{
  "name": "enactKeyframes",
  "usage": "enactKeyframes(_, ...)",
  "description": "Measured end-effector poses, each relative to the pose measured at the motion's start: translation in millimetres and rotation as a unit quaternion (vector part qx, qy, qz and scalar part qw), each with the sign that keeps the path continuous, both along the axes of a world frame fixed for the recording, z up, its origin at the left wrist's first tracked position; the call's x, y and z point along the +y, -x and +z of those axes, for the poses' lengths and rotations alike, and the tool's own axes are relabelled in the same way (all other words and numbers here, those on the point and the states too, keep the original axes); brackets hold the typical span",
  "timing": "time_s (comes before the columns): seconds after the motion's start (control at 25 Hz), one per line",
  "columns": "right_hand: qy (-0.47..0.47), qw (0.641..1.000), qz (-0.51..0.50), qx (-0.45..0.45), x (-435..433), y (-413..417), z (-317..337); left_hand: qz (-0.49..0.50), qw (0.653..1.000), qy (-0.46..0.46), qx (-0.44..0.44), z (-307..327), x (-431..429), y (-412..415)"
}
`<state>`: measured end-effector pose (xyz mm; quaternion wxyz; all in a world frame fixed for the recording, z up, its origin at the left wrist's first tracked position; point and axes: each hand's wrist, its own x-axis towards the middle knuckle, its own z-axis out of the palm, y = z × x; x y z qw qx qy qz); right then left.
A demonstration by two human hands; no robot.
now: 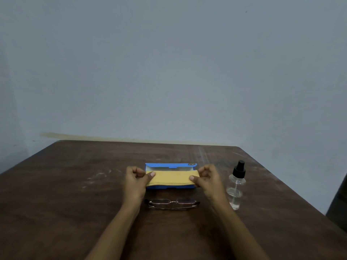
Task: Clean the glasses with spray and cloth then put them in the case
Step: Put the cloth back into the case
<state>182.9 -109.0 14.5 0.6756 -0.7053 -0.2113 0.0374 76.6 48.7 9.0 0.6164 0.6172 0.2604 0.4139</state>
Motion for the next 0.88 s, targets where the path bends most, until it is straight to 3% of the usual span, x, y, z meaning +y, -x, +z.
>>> enactKeyframes(0.36,0.037,0.999,-0.023,-0.026,1.8,-4.5,-7.3,-0.047,0.997,0.032,0.044,3.4,3.0,-6.5)
enactKeyframes(0.6,0.134,0.984,-0.007,-0.116,5.4,-3.0,-4.8,0.032,0.985,-0.119,0.124,8.6,6.4,-14.2)
enactKeyframes(0.88,0.274,0.942,-0.042,-0.188,9.0,-7.5,-14.2,0.078,0.96,-0.25,0.101,0.2,6.2,-17.1)
